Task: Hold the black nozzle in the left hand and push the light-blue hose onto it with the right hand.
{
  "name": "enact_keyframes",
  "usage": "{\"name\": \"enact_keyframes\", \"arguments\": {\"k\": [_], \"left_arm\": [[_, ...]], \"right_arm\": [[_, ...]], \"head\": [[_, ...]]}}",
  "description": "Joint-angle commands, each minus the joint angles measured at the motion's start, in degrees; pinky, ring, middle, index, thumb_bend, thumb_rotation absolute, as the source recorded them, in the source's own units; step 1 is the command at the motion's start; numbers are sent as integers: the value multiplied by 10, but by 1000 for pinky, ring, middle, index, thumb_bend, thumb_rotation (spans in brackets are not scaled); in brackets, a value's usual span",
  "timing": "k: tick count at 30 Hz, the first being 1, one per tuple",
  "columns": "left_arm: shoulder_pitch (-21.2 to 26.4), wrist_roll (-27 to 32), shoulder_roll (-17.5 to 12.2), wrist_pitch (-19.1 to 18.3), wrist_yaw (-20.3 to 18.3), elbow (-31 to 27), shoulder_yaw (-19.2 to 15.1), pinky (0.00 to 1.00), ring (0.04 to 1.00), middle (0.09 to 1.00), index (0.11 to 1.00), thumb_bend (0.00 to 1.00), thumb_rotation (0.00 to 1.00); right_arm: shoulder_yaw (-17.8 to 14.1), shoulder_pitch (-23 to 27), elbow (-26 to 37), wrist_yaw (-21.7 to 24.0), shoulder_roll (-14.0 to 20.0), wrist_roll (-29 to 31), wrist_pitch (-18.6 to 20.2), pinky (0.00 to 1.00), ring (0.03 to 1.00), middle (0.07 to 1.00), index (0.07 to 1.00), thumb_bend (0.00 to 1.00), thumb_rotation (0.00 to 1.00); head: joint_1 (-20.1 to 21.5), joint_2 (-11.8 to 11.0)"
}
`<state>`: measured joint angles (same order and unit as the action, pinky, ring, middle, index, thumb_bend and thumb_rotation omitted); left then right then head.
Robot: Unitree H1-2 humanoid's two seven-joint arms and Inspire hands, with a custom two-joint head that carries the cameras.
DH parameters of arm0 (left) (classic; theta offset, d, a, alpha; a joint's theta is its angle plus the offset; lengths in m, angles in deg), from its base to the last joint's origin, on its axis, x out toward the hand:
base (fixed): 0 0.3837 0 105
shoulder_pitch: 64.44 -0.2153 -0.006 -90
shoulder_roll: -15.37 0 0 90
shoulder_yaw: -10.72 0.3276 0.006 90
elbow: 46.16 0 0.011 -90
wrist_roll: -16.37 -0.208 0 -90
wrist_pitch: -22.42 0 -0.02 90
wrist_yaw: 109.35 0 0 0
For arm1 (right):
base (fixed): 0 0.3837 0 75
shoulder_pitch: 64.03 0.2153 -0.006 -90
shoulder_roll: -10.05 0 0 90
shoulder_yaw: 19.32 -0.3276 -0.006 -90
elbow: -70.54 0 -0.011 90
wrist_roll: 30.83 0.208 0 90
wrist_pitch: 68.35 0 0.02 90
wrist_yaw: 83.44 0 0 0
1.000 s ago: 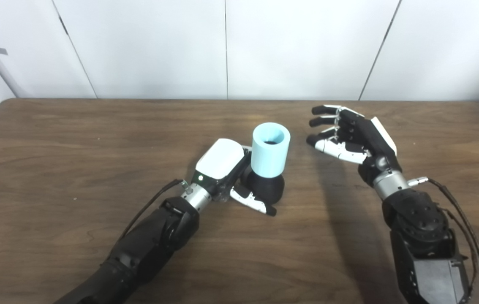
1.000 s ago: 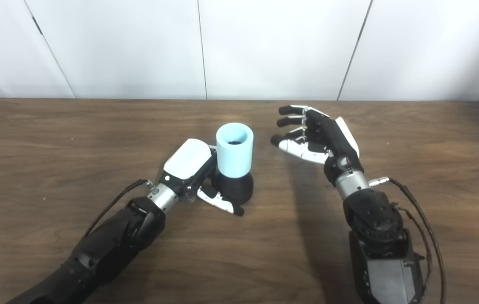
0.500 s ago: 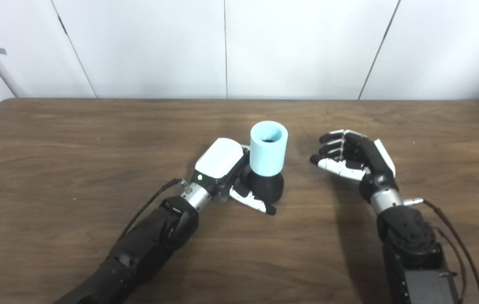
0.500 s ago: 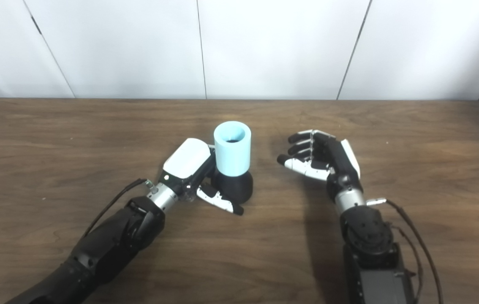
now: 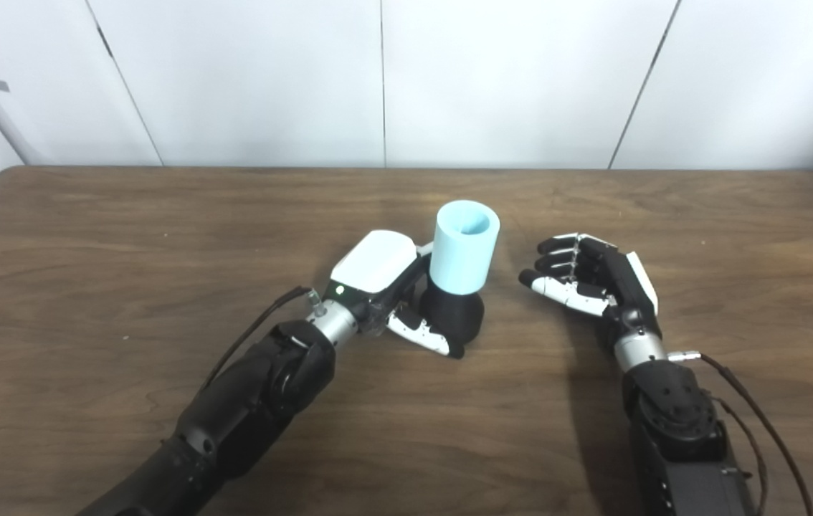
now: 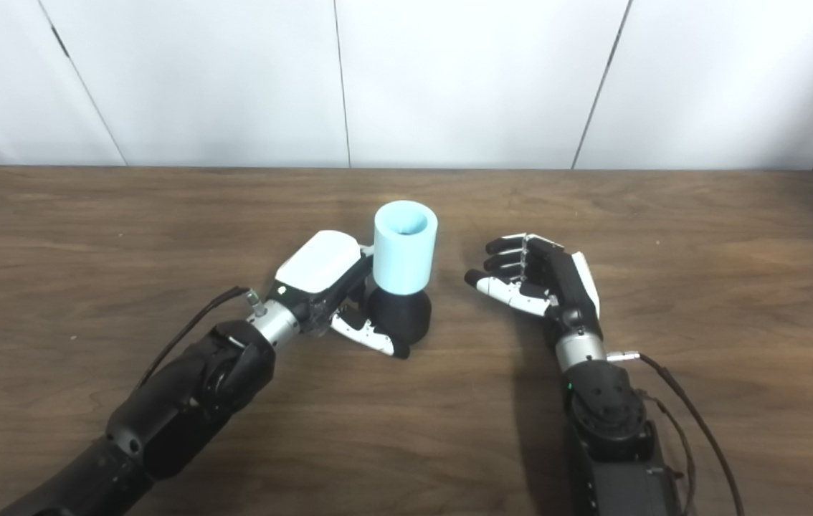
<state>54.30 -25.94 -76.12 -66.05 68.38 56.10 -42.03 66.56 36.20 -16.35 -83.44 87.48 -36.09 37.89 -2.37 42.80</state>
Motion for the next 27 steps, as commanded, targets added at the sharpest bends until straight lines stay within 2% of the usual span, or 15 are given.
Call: {"name": "enact_keyframes", "arguments": {"k": [1, 12, 17, 20, 27], "left_arm": [[-51, -14, -23, -75, -158, 46, 40, 982, 998, 996, 941, 990, 312], [-50, -17, -23, -96, -185, 45, 47, 1000, 1000, 1000, 954, 990, 304], [-39, -19, -29, -119, -232, 41, 55, 1000, 1000, 1000, 956, 987, 310], [-37, -18, -31, -124, -246, 39, 56, 1000, 1000, 1000, 952, 997, 304], [-35, -26, -33, -121, -257, 34, 64, 1000, 1000, 1000, 997, 1000, 427]], "right_arm": [[-6, 20, 16, -14, -1, 8, -57, 374, 469, 469, 509, 523, 0], [-8, 22, 13, -13, 2, 20, -65, 340, 437, 462, 516, 523, 0], [-9, 23, 13, -13, 2, 23, -63, 343, 435, 463, 518, 522, 0], [-9, 24, 14, -14, 2, 22, -63, 339, 435, 462, 520, 522, 0], [-9, 24, 14, -16, 3, 24, -66, 325, 429, 460, 525, 522, 0]], "head": [[0, 0], [-1, 2], [-2, 2], [-1, 3], [0, 4]]}}
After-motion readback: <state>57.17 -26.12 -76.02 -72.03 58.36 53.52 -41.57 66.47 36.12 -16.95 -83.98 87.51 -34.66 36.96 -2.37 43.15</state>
